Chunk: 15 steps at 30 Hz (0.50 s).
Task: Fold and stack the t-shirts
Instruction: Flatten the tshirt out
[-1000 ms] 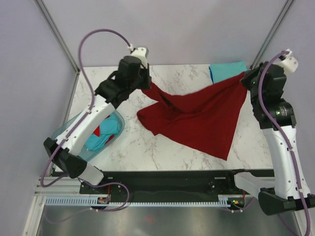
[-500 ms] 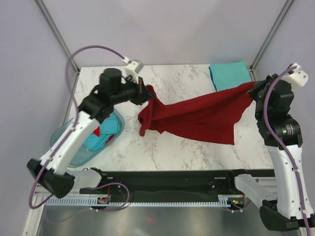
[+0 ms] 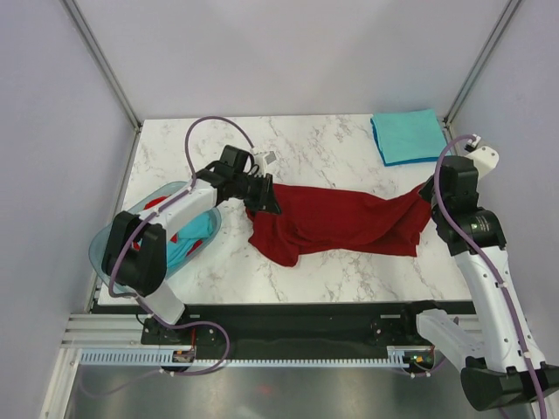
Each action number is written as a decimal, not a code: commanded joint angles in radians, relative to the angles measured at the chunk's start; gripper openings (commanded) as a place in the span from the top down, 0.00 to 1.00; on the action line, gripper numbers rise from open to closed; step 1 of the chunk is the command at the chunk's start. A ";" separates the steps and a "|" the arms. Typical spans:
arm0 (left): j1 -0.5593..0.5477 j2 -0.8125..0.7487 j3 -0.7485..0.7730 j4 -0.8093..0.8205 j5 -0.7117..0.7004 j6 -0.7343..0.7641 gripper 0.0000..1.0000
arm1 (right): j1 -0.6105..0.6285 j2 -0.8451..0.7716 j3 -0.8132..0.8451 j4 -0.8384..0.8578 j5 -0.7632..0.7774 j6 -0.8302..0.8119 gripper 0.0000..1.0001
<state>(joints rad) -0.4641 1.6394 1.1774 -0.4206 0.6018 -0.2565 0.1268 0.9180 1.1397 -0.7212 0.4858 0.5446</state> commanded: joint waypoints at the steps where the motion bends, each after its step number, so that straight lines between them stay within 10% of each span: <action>1: 0.022 0.008 0.031 0.046 -0.034 0.002 0.76 | -0.004 -0.011 -0.008 0.042 -0.019 -0.017 1.00; 8: 0.022 0.039 0.014 0.026 -0.108 -0.004 0.98 | -0.004 -0.008 -0.024 0.074 -0.056 -0.012 1.00; 15: 0.024 -0.107 0.117 -0.069 -0.360 0.029 0.98 | -0.004 0.047 0.098 0.103 -0.065 0.000 1.00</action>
<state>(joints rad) -0.4408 1.6497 1.1999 -0.4725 0.3962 -0.2577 0.1268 0.9375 1.1385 -0.6888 0.4404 0.5426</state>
